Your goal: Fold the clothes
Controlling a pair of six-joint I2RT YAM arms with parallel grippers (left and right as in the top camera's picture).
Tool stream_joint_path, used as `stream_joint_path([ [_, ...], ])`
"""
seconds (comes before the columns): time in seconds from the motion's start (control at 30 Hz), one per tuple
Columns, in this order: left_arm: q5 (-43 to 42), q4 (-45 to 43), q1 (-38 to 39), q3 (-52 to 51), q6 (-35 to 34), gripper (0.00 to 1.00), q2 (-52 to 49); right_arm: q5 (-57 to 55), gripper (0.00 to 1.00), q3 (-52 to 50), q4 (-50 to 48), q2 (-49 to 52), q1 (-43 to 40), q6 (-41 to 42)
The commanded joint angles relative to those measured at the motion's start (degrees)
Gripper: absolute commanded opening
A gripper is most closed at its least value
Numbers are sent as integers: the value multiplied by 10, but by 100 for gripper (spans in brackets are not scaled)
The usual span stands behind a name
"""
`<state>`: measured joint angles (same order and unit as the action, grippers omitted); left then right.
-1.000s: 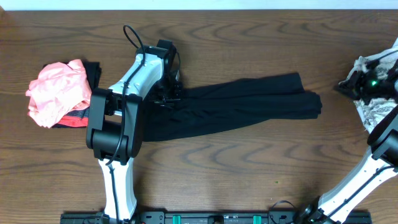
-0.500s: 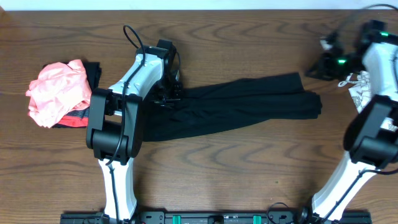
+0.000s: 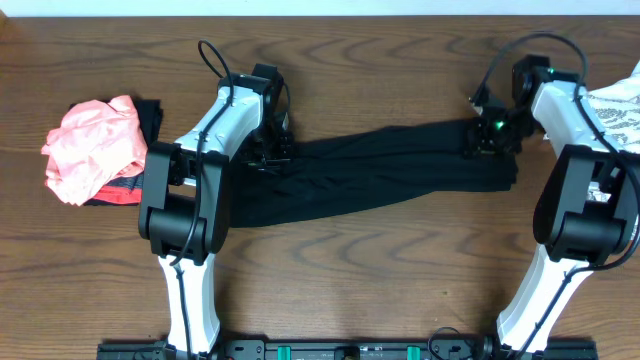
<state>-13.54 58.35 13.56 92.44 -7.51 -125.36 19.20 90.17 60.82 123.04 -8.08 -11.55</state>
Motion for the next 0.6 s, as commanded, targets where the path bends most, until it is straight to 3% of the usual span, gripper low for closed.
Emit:
stream_joint_path([
  [0.0, 29, 6, -5, -19, -3, 7, -34, -36, 1, -39, -19, -5, -7, 22],
  [0.57, 29, 4, -5, -19, 6, 7, -34, -74, 1, -75, -53, -4, -83, 75],
])
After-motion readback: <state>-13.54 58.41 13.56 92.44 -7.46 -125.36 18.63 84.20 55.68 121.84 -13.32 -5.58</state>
